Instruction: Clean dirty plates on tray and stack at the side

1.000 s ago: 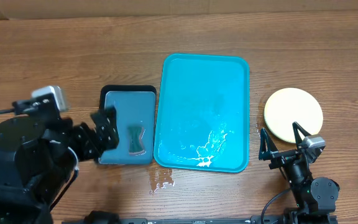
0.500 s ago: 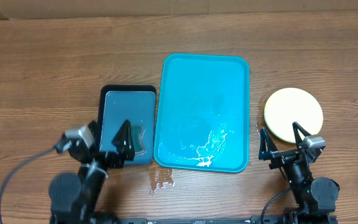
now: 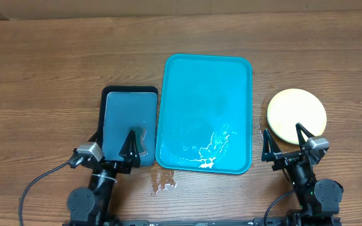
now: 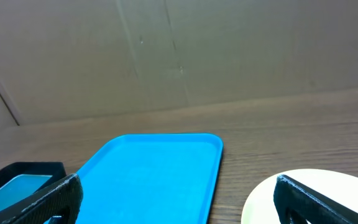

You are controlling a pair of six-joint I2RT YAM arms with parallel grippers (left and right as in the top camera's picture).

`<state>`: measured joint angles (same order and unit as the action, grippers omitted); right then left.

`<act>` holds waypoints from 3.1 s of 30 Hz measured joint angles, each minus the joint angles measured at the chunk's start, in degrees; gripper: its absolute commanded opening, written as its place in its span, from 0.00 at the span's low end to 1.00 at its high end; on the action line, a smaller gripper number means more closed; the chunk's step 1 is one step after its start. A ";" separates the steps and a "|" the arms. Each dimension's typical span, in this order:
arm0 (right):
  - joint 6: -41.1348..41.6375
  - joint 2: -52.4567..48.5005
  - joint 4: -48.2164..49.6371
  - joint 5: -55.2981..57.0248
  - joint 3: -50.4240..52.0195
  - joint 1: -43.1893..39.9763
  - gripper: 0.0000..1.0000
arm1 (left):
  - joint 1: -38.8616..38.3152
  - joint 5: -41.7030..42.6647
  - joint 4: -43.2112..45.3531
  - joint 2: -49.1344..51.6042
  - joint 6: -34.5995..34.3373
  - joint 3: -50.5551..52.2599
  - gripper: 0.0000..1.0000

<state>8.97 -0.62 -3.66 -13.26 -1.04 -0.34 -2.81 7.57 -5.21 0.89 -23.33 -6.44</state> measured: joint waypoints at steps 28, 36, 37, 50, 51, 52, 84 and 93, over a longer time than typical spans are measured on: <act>-0.02 0.00 0.00 0.02 0.00 0.00 1.00 | 0.31 -1.81 1.27 -0.13 0.00 5.92 1.00; 0.00 0.00 0.02 0.00 0.00 0.00 1.00 | 0.31 -1.81 1.27 -0.13 0.00 5.92 1.00; 0.00 0.00 0.02 0.00 0.00 0.00 1.00 | 0.31 -1.81 1.27 -0.13 0.00 5.92 1.00; -0.02 0.00 0.04 0.00 0.00 0.00 1.00 | 0.31 -1.84 1.27 -0.13 0.00 5.92 1.00; 0.00 0.00 0.02 0.00 0.00 0.00 1.00 | 0.31 -1.81 1.27 -0.13 0.00 5.92 1.00; 0.00 0.00 0.02 0.00 0.00 0.00 1.00 | 0.31 -1.84 1.27 -0.13 0.00 5.92 1.00; 0.00 0.00 0.02 0.00 0.00 0.00 1.00 | 0.31 -1.81 1.27 -0.13 0.00 5.92 1.00; 0.00 0.00 -0.02 0.00 0.00 0.00 1.00 | 0.31 -1.81 1.27 -0.13 0.00 5.92 1.00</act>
<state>8.97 -0.62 -3.68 -13.26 -1.04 -0.34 -2.50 5.76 -3.95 0.75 -23.33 -0.51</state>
